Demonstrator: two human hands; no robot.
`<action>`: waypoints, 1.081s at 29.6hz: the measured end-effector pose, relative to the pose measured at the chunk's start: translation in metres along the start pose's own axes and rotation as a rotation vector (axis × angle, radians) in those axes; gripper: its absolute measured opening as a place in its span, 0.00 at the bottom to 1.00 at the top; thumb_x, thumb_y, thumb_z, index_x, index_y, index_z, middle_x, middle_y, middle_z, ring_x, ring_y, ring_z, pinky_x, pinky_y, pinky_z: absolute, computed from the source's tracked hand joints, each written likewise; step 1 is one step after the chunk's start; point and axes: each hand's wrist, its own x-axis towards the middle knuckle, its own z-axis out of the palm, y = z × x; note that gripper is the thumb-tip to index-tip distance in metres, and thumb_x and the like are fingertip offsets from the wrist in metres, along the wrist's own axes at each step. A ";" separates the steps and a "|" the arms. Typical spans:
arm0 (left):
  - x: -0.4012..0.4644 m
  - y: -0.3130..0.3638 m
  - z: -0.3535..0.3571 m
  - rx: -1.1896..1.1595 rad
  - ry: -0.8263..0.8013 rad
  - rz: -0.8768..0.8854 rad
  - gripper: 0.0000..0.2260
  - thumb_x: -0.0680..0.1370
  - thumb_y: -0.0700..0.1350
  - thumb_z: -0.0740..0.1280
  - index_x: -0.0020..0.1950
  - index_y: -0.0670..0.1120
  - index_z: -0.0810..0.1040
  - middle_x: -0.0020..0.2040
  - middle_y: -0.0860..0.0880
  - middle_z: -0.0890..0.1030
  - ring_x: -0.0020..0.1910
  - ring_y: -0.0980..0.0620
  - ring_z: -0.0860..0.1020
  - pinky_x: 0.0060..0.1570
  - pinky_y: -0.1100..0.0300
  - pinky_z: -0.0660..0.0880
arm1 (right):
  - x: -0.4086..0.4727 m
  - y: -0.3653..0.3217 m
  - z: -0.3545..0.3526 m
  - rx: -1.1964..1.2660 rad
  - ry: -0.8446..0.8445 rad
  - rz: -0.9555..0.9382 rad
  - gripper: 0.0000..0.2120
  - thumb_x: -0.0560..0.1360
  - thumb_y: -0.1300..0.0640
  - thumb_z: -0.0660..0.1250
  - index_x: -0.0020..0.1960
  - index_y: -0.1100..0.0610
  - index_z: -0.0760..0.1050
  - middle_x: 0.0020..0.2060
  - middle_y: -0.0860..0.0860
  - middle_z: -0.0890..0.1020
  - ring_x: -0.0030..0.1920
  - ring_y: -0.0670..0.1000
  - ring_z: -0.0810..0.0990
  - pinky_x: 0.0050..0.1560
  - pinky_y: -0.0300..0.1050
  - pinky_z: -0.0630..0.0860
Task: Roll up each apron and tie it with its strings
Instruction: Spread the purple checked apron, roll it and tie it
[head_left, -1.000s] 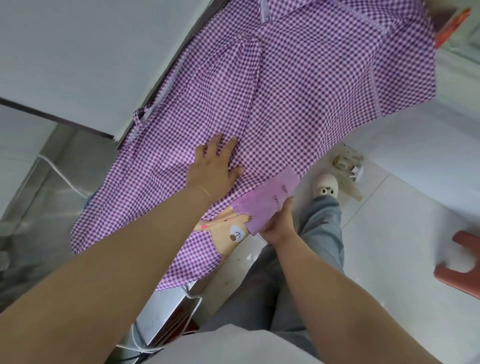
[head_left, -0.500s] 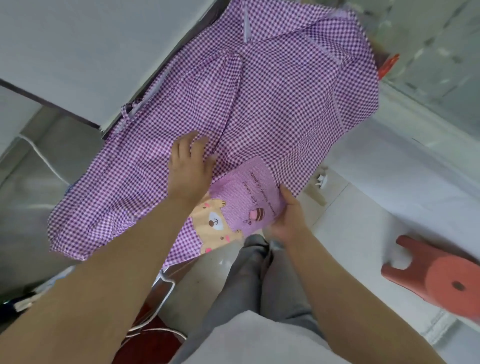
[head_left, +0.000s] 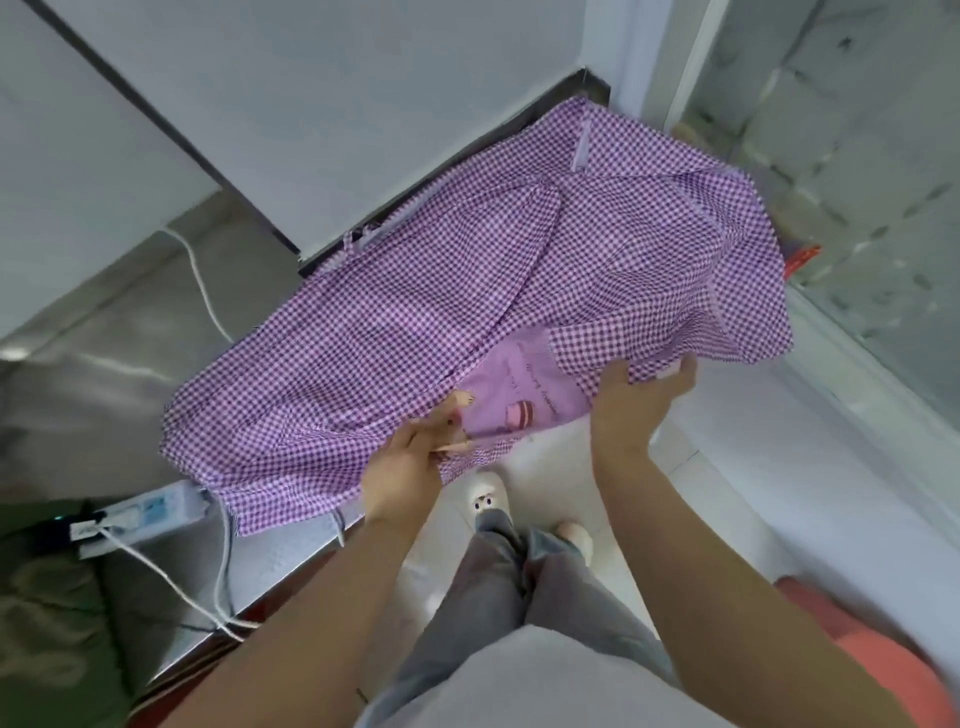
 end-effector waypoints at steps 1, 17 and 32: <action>0.006 -0.008 -0.012 -0.052 0.051 -0.058 0.13 0.71 0.33 0.68 0.53 0.43 0.81 0.49 0.43 0.79 0.36 0.40 0.79 0.30 0.53 0.72 | 0.004 -0.011 0.006 -0.028 -0.040 -0.092 0.36 0.77 0.65 0.62 0.77 0.53 0.46 0.74 0.51 0.61 0.68 0.47 0.68 0.68 0.38 0.67; 0.161 -0.117 -0.099 -0.201 0.183 -0.410 0.16 0.82 0.53 0.57 0.54 0.44 0.78 0.50 0.40 0.81 0.46 0.38 0.78 0.42 0.51 0.73 | 0.100 -0.113 0.179 -1.232 -0.470 -0.924 0.15 0.80 0.56 0.58 0.64 0.60 0.71 0.58 0.60 0.79 0.58 0.62 0.76 0.57 0.54 0.70; 0.232 -0.140 -0.087 -0.232 0.016 -0.489 0.15 0.82 0.54 0.57 0.52 0.44 0.76 0.48 0.45 0.79 0.45 0.44 0.76 0.44 0.52 0.74 | 0.131 -0.108 0.269 -1.229 -0.475 -0.512 0.14 0.82 0.58 0.56 0.60 0.64 0.73 0.56 0.61 0.79 0.57 0.61 0.79 0.54 0.50 0.74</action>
